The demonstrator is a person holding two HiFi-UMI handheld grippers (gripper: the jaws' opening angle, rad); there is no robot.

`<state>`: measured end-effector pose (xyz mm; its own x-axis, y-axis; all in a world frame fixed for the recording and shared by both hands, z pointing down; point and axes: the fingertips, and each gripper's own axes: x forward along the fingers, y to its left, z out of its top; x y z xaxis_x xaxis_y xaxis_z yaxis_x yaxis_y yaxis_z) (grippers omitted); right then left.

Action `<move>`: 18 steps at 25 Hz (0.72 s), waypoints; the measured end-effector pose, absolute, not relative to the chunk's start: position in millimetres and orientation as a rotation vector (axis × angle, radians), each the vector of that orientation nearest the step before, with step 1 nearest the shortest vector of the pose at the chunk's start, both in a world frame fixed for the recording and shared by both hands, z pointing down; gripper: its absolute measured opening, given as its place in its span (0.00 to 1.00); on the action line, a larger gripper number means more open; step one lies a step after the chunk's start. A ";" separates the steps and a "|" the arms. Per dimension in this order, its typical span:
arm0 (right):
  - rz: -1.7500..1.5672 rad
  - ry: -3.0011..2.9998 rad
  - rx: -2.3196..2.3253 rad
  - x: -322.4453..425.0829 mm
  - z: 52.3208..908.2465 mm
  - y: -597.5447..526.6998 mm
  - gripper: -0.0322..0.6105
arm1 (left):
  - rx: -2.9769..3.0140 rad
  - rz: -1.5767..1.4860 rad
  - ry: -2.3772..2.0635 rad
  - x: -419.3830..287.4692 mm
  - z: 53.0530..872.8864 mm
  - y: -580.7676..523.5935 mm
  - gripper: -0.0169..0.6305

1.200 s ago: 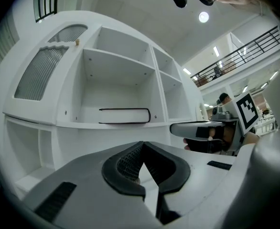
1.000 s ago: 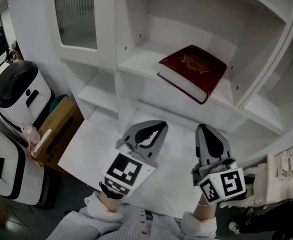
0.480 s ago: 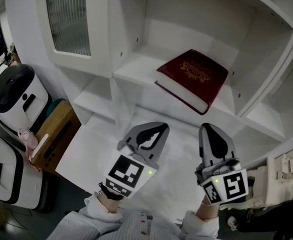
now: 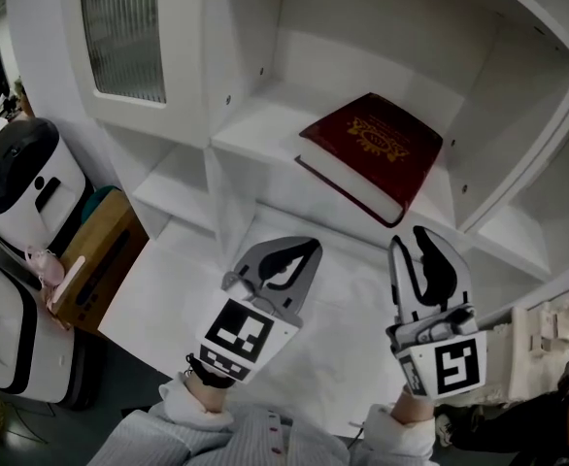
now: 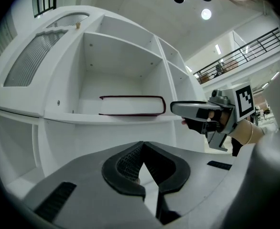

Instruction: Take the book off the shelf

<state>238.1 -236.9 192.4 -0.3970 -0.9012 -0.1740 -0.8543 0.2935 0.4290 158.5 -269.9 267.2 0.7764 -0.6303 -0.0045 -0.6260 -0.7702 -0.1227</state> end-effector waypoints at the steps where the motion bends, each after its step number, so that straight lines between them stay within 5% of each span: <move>1: -0.732 -2.437 1.649 237.0 191.2 -237.0 0.19 | -2.851 -0.055 1.013 158.5 267.8 -271.0 0.04; 10: -0.940 -2.243 1.525 225.5 188.6 -243.3 0.40 | -2.858 -0.064 1.022 156.6 272.2 -279.0 0.04; 18: -1.033 -1.978 1.385 231.5 200.0 -258.6 0.44 | -2.860 -0.078 1.040 151.7 275.9 -287.9 0.04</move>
